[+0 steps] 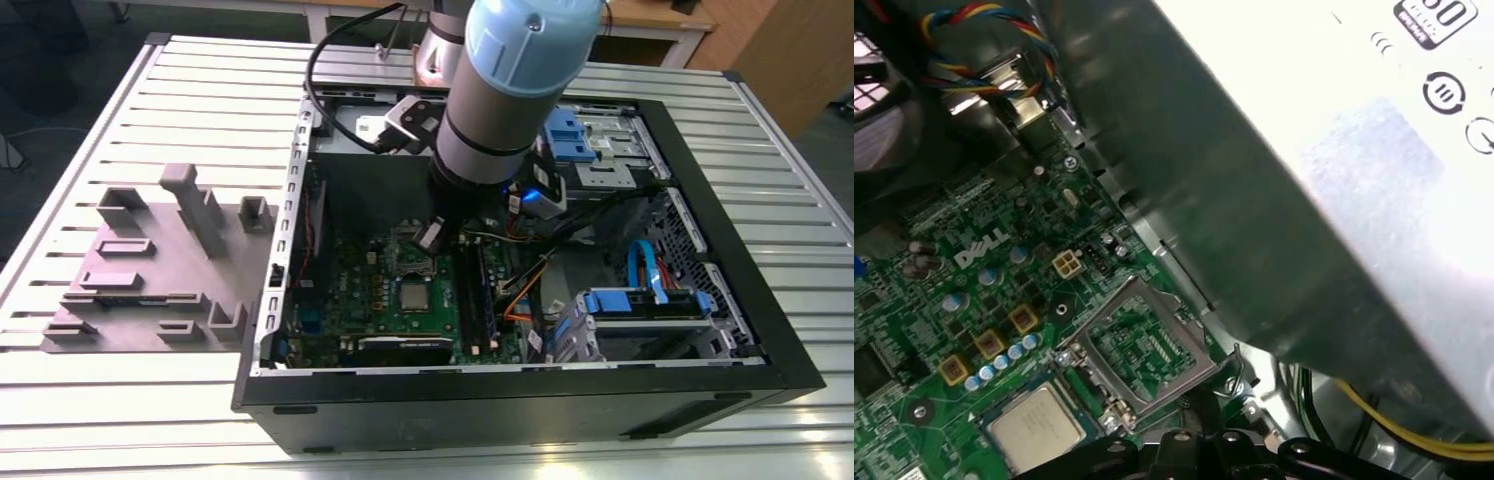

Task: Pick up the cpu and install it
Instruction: 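Close the cpu cover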

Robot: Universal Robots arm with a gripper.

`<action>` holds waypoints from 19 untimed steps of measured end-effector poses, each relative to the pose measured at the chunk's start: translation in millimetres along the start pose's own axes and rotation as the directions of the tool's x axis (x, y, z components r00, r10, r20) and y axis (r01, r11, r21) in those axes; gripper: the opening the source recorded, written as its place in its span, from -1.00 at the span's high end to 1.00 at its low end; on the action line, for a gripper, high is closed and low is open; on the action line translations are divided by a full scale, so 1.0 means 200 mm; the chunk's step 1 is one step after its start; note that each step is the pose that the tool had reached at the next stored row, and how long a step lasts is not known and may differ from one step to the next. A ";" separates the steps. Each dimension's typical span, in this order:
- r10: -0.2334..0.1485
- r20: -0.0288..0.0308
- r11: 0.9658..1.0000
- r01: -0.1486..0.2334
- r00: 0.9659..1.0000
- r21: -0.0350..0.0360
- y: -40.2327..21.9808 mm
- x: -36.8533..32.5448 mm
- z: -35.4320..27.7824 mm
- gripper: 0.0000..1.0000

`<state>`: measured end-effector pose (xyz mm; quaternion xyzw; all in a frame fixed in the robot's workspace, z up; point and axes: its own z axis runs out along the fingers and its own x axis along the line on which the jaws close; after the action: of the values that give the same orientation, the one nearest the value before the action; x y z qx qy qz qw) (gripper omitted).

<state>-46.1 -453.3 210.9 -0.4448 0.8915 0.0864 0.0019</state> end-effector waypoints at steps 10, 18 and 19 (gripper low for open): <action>-0.001 0.000 1.000 0.001 1.000 0.000 -0.016 0.025 -0.034 0.80; -0.002 0.000 1.000 0.002 1.000 0.000 -0.033 0.046 -0.047 0.80; -0.002 0.000 1.000 0.002 1.000 0.000 -0.035 0.048 -0.048 0.80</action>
<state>-45.6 -466.6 218.6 -0.4455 0.8911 0.0864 0.0018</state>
